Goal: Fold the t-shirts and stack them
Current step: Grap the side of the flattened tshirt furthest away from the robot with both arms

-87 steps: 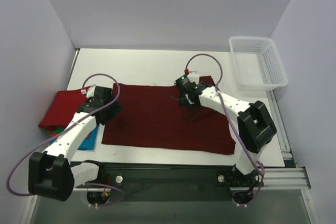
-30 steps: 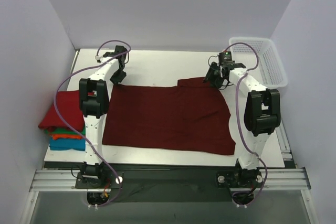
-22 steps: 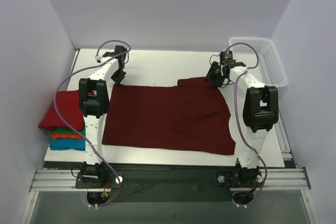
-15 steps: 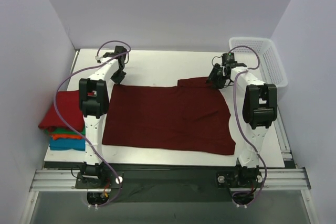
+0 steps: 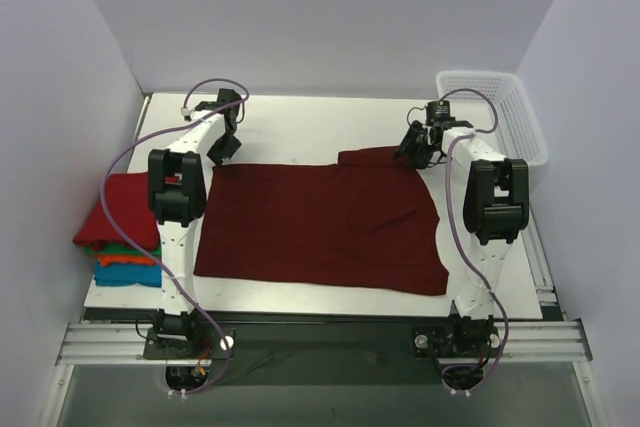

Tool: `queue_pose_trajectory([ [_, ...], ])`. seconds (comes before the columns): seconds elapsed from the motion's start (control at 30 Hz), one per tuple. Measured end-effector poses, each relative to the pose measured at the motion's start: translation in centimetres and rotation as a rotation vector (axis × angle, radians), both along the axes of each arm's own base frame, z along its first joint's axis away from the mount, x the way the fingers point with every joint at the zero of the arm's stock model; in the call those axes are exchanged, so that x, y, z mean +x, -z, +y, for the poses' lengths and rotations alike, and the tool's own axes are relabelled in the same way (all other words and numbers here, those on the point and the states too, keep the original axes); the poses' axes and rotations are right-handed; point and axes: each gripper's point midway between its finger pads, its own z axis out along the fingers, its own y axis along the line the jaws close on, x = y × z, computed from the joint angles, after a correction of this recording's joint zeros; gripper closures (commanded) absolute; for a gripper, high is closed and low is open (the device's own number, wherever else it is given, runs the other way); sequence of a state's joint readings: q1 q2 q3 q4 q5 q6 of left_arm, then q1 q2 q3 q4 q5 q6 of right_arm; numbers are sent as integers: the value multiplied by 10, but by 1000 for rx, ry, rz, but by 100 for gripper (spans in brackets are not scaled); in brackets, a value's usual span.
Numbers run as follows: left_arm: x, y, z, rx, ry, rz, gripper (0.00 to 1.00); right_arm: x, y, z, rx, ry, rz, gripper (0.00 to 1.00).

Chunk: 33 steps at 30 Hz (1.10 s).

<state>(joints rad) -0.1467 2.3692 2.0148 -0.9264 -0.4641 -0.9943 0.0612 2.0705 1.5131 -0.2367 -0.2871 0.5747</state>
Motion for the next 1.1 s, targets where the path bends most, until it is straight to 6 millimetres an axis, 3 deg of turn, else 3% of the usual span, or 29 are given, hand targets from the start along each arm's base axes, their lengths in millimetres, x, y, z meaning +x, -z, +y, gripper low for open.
queue_pose_trajectory([
  [0.17, -4, 0, 2, 5, -13, 11, 42, 2, -1, 2, 9, -5, -9, 60],
  [0.33, -7, -4, 3, 6, -22, 5, 31, 3, -2, 3, 14, -6, -16, 60],
  [0.67, -8, -37, 6, 14, -32, -52, 31, 4, -2, 3, 17, -8, -21, 60],
  [0.9, -10, -36, 6, 11, -45, -43, 32, 3, -1, 3, 18, -6, -16, 60],
  [1.1, -2, -21, 5, 15, -47, -19, 38, 2, -1, 4, 25, -10, -17, 60],
])
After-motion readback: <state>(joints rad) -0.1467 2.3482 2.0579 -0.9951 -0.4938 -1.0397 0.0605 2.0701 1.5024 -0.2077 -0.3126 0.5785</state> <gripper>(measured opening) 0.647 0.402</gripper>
